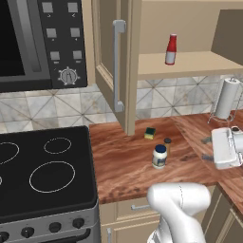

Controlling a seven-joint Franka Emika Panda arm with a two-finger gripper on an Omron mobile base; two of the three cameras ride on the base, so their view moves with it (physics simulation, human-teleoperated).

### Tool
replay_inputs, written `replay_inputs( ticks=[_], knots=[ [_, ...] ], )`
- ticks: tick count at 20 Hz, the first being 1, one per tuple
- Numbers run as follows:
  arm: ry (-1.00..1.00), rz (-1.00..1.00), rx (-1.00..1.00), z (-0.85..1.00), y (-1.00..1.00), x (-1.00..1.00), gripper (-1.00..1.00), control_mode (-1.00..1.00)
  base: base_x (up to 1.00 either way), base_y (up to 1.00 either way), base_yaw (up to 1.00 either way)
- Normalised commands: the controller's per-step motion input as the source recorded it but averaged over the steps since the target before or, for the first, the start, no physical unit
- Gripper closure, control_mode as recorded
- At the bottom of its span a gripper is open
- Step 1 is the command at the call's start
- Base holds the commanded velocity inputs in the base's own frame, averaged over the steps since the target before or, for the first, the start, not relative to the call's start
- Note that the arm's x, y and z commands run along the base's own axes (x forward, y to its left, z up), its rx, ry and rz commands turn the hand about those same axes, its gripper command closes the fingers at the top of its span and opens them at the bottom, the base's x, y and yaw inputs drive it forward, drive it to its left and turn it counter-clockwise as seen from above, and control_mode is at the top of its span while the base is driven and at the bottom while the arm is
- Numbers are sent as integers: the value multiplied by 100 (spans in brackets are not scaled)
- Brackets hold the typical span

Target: There are various items on the counter. Only move the condiments/shakers into the cabinet.

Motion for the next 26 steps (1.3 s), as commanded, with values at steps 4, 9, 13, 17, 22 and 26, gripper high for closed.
replay_inputs(
  ticks=[4,9,13,17,22,26],
  knots=[
    [0,15,2,-33,12,11,-100,-100,0,0,0],
    [0,14,2,-39,8,16,-100,-100,0,0,0],
    [0,9,3,-31,7,27,-100,-100,0,0,0],
    [0,9,3,-27,2,22,-100,-100,0,0,0],
    [0,8,4,-19,0,10,-100,-100,0,0,0],
    [0,8,4,-13,0,4,-100,-100,0,0,0]
  ],
)
